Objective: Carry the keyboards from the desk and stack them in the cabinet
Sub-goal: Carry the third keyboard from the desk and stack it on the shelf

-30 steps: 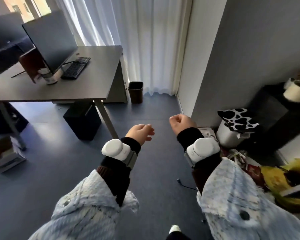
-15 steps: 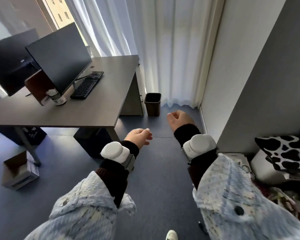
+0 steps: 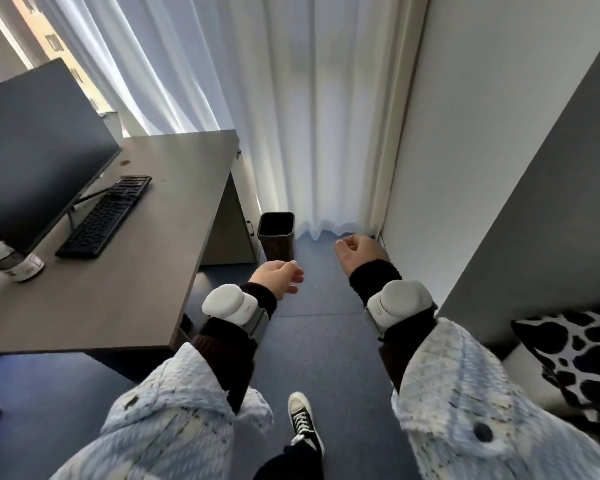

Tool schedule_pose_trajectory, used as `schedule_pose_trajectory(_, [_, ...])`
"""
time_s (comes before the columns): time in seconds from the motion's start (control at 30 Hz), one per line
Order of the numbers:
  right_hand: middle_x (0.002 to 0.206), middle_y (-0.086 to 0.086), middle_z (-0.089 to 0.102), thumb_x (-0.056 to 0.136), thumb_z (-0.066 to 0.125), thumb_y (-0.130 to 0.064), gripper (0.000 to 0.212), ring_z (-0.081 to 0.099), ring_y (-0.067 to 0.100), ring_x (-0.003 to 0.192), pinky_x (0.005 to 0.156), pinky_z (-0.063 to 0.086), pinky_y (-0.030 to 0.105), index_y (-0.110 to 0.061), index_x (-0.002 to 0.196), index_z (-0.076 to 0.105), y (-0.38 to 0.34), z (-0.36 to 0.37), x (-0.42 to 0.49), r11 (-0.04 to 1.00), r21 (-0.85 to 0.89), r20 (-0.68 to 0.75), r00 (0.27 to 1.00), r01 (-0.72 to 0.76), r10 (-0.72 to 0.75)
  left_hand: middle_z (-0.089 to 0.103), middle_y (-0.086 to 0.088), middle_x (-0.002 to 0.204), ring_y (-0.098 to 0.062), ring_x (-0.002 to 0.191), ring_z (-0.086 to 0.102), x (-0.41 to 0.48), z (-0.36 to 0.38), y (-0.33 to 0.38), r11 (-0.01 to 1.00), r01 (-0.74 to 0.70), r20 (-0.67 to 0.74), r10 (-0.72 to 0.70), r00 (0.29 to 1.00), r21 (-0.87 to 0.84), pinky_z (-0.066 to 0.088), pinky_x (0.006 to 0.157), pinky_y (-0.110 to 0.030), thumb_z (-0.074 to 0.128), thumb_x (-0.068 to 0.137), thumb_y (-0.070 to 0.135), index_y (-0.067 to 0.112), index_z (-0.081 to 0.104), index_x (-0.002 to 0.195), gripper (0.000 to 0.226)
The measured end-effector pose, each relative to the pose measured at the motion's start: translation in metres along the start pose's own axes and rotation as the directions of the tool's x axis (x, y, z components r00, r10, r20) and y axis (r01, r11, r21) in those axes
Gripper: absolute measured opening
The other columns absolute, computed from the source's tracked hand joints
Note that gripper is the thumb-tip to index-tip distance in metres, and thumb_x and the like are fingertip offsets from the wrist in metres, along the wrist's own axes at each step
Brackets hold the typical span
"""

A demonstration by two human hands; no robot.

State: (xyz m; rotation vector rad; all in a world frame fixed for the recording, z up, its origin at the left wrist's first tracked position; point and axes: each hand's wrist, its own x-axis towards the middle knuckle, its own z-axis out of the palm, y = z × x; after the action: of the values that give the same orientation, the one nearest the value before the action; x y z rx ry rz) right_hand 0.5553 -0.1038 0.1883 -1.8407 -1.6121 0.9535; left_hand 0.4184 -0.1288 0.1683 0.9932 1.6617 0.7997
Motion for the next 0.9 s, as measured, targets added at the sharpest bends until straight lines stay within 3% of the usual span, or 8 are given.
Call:
schedule_pose_trajectory(0.07, [0.119, 0.011, 0.067, 0.095, 0.046, -0.028, 0.034, 0.059, 0.029, 0.113, 0.09, 0.044, 0.028, -0.007, 0.114, 0.063, -0.015, 0.005, 0.045, 1.0, -0.023, -0.024, 1.0, 0.0, -0.001, 0.058, -0.007, 0.091, -0.007, 0.063, 0.049, 0.047, -0.005, 0.016, 1.0, -0.01, 0.033, 0.011, 0.999, -0.015, 0.034, 0.03, -0.003, 0.036, 0.101, 0.015, -0.012, 0.056, 0.122, 0.04])
schedule_pose_trajectory(0.2, [0.116, 0.011, 0.067, 0.094, 0.046, -0.028, 0.033, 0.06, 0.029, 0.11, 0.089, 0.044, 0.028, -0.006, 0.114, 0.062, -0.068, 0.012, 0.138, 0.999, -0.027, -0.035, 0.999, 0.027, -0.028, 0.055, 0.002, 0.076, -0.006, 0.063, 0.05, 0.136, -0.037, 0.069, 0.997, -0.048, 0.026, 0.05, 0.998, -0.055, 0.034, 0.03, -0.002, 0.035, 0.1, 0.015, 0.0, 0.059, 0.113, 0.031])
schedule_pose_trajectory(0.33, [0.119, 0.01, 0.066, 0.095, 0.046, -0.028, 0.034, 0.058, 0.028, 0.113, 0.09, 0.042, 0.026, -0.006, 0.117, 0.061, -0.115, 0.026, 0.219, 0.998, -0.032, -0.057, 0.997, 0.057, -0.059, 0.058, -0.007, 0.084, -0.008, 0.064, 0.051, 0.216, -0.082, 0.112, 0.989, -0.069, -0.061, 0.062, 0.996, -0.129, 0.038, 0.032, -0.003, 0.036, 0.099, 0.012, -0.01, 0.059, 0.115, 0.035])
schedule_pose_trajectory(0.47, [0.12, 0.011, 0.065, 0.095, 0.046, -0.027, 0.034, 0.057, 0.029, 0.114, 0.091, 0.042, 0.028, -0.007, 0.117, 0.061, -0.149, 0.06, 0.283, 0.997, -0.039, 0.016, 0.998, 0.062, -0.061, 0.058, -0.008, 0.103, -0.007, 0.064, 0.051, 0.271, -0.122, 0.119, 0.993, -0.013, -0.084, 0.003, 0.996, -0.114, 0.042, 0.036, -0.008, 0.036, 0.099, 0.016, -0.005, 0.059, 0.12, 0.037])
schedule_pose_trajectory(0.6, [0.121, 0.011, 0.065, 0.094, 0.046, -0.027, 0.034, 0.057, 0.029, 0.114, 0.093, 0.042, 0.029, -0.007, 0.117, 0.061, -0.197, 0.115, 0.343, 0.988, -0.058, 0.135, 0.981, 0.145, -0.136, 0.058, -0.007, 0.094, -0.007, 0.065, 0.05, 0.321, -0.181, 0.104, 0.982, 0.062, -0.179, -0.093, 0.979, -0.177, 0.037, 0.031, -0.003, 0.035, 0.1, 0.014, -0.008, 0.057, 0.122, 0.038])
schedule_pose_trajectory(0.67, [0.122, 0.009, 0.065, 0.094, 0.045, -0.027, 0.034, 0.057, 0.028, 0.115, 0.093, 0.042, 0.028, -0.007, 0.118, 0.061, -0.223, 0.145, 0.369, 0.978, -0.063, 0.198, 0.963, 0.2, -0.184, 0.056, -0.005, 0.086, -0.008, 0.064, 0.049, 0.343, -0.213, 0.097, 0.971, 0.088, -0.249, -0.144, 0.958, -0.221, 0.034, 0.029, -0.003, 0.034, 0.1, 0.015, -0.002, 0.059, 0.113, 0.033])
schedule_pose_trajectory(0.8, [0.119, 0.01, 0.065, 0.094, 0.044, -0.028, 0.035, 0.058, 0.028, 0.112, 0.082, 0.038, 0.024, -0.007, 0.117, 0.06, -0.28, 0.216, 0.425, 0.949, -0.064, 0.362, 0.893, 0.308, -0.266, 0.052, 0.001, 0.074, -0.009, 0.061, 0.048, 0.392, -0.283, 0.081, 0.949, 0.131, -0.401, -0.243, 0.883, -0.285, 0.036, 0.031, -0.009, 0.032, 0.101, 0.016, 0.012, 0.052, 0.073, 0.035])
schedule_pose_trajectory(0.9, [0.117, 0.011, 0.066, 0.093, 0.045, -0.029, 0.034, 0.06, 0.028, 0.11, 0.082, 0.039, 0.025, -0.007, 0.115, 0.061, -0.322, 0.269, 0.463, 0.914, -0.072, 0.476, 0.819, 0.398, -0.32, 0.055, 0.004, 0.073, -0.011, 0.059, 0.05, 0.427, -0.33, 0.072, 0.919, 0.185, -0.501, -0.349, 0.792, -0.348, 0.038, 0.039, -0.015, 0.033, 0.1, 0.02, 0.017, 0.051, 0.068, 0.037])
